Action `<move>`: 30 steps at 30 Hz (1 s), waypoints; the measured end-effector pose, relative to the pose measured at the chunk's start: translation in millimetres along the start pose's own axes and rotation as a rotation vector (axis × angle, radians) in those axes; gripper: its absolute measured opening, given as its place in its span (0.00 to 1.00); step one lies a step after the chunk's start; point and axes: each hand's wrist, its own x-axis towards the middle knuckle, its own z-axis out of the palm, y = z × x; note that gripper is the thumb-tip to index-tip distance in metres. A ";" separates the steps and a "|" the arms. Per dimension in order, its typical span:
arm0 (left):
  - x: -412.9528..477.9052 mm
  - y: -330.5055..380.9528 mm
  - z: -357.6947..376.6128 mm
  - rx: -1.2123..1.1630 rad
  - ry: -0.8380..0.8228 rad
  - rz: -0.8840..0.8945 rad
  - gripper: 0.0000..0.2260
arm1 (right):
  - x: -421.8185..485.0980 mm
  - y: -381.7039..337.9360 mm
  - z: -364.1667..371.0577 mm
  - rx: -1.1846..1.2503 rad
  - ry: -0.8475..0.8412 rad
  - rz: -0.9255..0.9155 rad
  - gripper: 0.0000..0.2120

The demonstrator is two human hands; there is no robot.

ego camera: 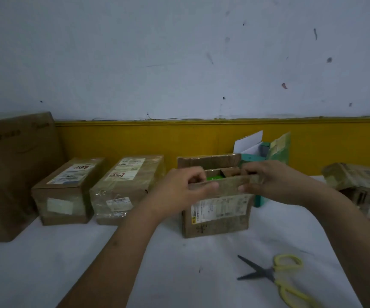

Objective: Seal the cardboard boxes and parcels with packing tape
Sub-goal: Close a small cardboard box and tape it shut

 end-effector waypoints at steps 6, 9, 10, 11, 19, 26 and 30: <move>6.2 -21.0 7.6 -0.109 0.337 0.005 0.13 | 10.6 9.9 7.5 0.184 0.196 0.004 0.11; 9.2 -32.8 18.0 0.039 0.387 -0.083 0.23 | 21.5 16.0 28.6 0.119 0.355 0.037 0.17; 9.7 -35.4 20.8 -0.041 0.324 -0.125 0.31 | 23.3 18.9 35.4 0.155 0.345 0.023 0.23; 8.8 -35.8 21.2 -0.124 0.248 -0.165 0.35 | 24.8 22.4 40.5 0.213 0.306 0.002 0.28; 4.5 -38.7 14.1 0.041 0.200 -0.013 0.05 | 28.6 34.6 54.7 0.113 0.316 -0.094 0.09; 5.6 -38.5 7.2 0.196 -0.151 -0.079 0.34 | 25.6 34.9 60.6 0.224 0.173 -0.088 0.18; 0.0 -32.2 6.1 0.147 -0.110 -0.072 0.33 | 21.7 29.9 65.9 0.277 0.267 -0.126 0.16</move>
